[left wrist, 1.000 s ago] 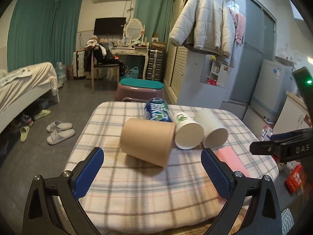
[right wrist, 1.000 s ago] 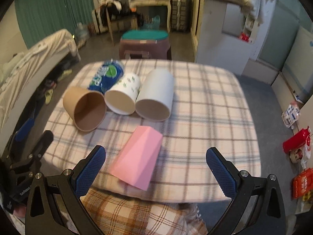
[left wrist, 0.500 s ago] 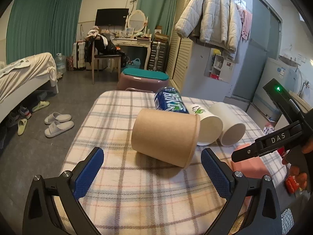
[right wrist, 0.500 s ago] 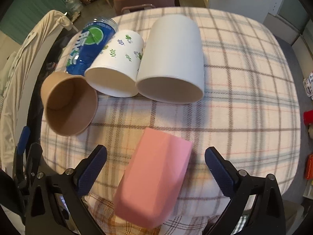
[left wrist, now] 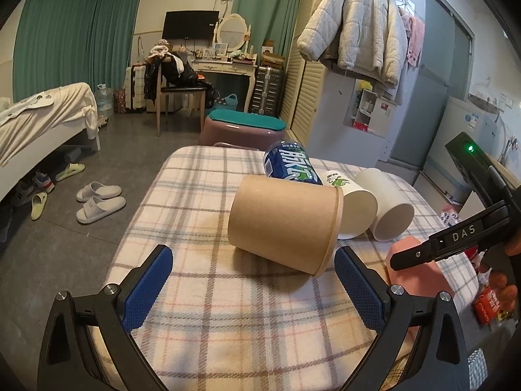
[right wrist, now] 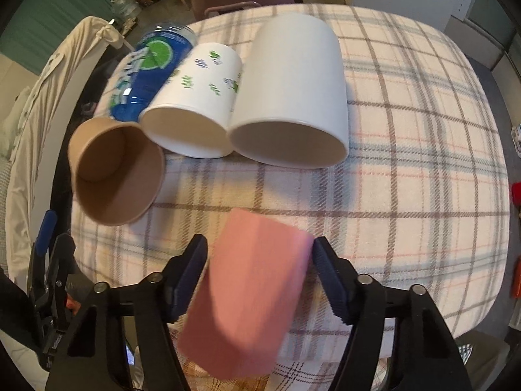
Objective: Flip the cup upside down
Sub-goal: 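Rotate the pink cup with the right gripper so its base faces up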
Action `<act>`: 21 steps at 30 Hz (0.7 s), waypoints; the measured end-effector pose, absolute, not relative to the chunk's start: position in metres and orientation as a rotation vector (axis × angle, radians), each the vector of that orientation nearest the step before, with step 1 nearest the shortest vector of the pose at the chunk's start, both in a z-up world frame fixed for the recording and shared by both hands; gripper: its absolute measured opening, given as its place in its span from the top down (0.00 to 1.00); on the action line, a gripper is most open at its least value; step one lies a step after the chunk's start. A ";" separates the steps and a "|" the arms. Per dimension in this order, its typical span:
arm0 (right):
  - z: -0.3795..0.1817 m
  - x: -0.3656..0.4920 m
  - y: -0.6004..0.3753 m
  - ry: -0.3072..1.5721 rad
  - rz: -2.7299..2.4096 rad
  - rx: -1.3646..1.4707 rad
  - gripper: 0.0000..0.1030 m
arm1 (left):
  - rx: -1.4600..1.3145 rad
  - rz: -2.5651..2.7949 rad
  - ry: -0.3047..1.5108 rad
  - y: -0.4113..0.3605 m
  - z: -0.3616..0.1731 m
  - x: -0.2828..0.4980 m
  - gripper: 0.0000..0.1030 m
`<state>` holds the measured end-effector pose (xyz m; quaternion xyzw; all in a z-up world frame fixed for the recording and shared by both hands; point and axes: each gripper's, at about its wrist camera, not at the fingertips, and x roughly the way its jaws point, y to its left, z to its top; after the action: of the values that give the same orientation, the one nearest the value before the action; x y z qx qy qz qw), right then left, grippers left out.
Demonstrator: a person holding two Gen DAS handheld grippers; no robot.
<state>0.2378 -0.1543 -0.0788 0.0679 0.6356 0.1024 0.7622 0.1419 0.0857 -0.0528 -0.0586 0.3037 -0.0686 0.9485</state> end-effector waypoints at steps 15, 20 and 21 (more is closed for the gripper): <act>-0.006 0.178 -0.148 0.991 0.282 -0.032 0.43 | -0.084 -0.106 0.592 0.069 -0.033 0.119 0.01; 0.004 0.158 -0.144 0.812 0.215 -0.170 0.44 | -0.071 -0.094 0.595 0.060 -0.030 0.116 0.01; 0.005 0.155 -0.146 0.785 0.205 -0.180 0.44 | -0.067 -0.092 0.595 0.058 -0.030 0.116 0.01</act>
<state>0.1549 -0.1459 0.0045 -0.0876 0.3813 0.0998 0.9149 0.1160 0.0578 -0.0301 -0.0332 0.2931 -0.0451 0.9544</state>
